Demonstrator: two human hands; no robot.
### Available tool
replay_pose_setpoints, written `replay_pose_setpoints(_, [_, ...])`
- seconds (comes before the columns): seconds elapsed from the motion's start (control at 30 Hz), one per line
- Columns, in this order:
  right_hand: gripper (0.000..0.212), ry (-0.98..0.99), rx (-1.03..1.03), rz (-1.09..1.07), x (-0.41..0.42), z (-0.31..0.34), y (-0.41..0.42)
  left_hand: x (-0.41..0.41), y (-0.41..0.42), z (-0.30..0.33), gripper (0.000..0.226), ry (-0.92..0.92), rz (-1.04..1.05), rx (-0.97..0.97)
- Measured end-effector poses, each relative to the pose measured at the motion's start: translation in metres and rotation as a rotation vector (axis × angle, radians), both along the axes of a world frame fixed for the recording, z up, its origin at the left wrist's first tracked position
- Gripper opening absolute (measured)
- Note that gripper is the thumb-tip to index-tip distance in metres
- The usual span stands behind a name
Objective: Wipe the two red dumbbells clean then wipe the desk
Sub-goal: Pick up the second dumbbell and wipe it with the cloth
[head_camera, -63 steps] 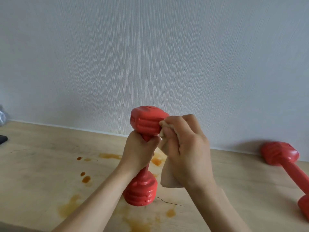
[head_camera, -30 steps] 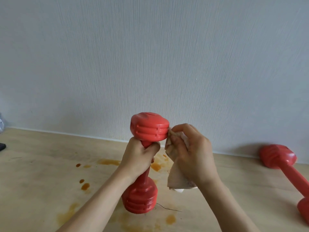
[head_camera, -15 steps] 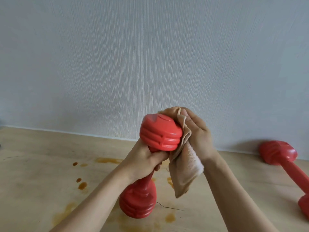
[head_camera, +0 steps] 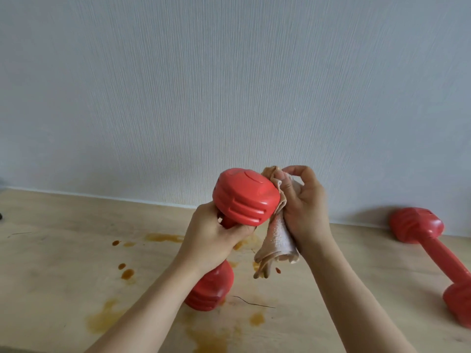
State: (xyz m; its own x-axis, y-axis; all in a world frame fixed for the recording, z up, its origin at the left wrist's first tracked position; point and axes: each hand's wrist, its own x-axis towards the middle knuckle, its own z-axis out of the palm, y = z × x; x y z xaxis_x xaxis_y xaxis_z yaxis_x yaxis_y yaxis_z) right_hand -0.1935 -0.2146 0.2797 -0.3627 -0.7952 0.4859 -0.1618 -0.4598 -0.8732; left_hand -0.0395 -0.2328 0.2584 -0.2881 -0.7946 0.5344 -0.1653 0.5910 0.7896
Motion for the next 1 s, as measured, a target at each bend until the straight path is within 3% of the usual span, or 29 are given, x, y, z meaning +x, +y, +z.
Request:
replay_pose_setpoints(0.13, [0.010,0.132,0.043,-0.162,-0.004,-0.006,0.006,0.008,-0.007,0.001,0.050,0.067,0.034,-0.003])
replay_pose_setpoints(0.27, [0.011,0.401,-0.227,-0.258,0.020,0.008,0.026,0.018,-0.020,0.000,0.024,0.143,0.109,0.179])
replay_pose_setpoints(0.4, [0.015,0.673,-0.363,-0.202,0.055,0.002,0.021,0.011,-0.020,0.002,0.030,0.096,0.169,0.257])
replay_pose_setpoints(0.67, [0.011,0.560,-0.301,-0.237,0.043,0.001,-0.008,-0.006,-0.018,0.003,0.039,0.115,0.073,0.380])
replay_pose_setpoints(0.77, [0.013,0.589,-0.289,-0.210,0.040,-0.002,-0.007,-0.008,-0.021,0.003,0.028,0.120,0.058,0.403])
replay_pose_setpoints(0.87, [0.011,0.740,-0.311,-0.207,0.029,-0.009,-0.006,-0.006,-0.025,0.001,0.015,0.163,0.032,0.415])
replay_pose_setpoints(1.0, [0.008,0.685,-0.175,-0.281,0.012,-0.017,-0.009,-0.004,-0.023,-0.002,0.013,0.167,-0.007,0.427])
